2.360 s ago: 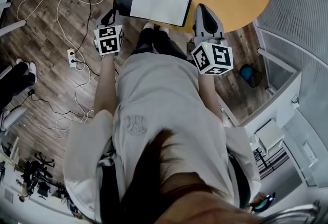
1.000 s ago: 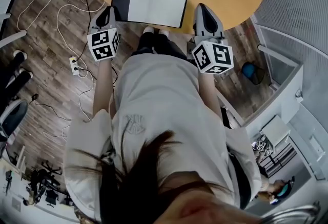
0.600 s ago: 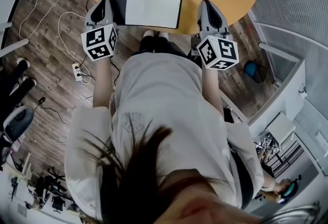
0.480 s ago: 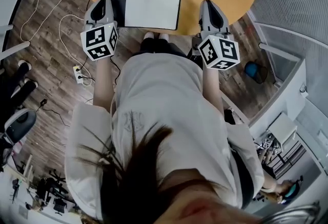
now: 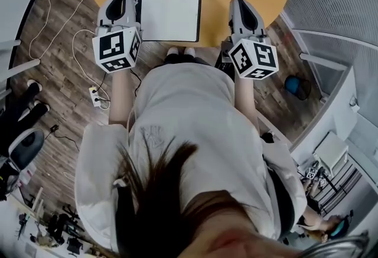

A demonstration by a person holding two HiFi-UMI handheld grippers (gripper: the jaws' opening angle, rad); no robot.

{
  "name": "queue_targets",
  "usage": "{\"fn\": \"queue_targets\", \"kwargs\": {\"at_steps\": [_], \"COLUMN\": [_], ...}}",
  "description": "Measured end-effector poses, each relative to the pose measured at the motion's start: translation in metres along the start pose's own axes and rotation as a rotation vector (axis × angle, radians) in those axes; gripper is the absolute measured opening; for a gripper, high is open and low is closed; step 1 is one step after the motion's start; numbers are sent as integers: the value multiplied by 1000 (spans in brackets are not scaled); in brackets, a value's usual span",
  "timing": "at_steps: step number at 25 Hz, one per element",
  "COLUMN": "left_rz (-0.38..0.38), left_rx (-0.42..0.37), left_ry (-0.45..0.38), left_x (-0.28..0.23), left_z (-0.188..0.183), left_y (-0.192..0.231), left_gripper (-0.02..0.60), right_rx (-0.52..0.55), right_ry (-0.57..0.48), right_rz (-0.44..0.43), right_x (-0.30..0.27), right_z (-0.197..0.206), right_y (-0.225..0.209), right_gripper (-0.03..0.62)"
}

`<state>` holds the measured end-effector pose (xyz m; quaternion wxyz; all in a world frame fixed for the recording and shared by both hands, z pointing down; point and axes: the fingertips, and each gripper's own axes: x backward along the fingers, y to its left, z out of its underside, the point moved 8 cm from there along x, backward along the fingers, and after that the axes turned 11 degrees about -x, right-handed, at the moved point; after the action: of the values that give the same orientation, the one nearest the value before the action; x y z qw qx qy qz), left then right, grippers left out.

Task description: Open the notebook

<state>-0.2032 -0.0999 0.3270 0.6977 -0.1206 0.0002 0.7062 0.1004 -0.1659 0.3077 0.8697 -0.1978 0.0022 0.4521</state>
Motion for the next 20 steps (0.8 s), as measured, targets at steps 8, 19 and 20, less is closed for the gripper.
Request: {"fn": "queue_targets", "kwargs": {"at_steps": [8,19,20], "left_rz": [36,111,114], "left_rx": [2,-11,-9], "left_ry": [-44,-140,-147], "left_x": [-8,2,3], "left_z": [-45,-89,-91], "left_y": [-25,-64,-67], "left_gripper": [17,17,17], "right_rx": [-10,46,57], "right_ry": [-47,-95,-97], "right_rz": [-41,-128,-144], "right_x": [6,14,17], "right_z": [-30,-67,-71], "right_y": [-7,12,15], "right_gripper": [0,0,0]}}
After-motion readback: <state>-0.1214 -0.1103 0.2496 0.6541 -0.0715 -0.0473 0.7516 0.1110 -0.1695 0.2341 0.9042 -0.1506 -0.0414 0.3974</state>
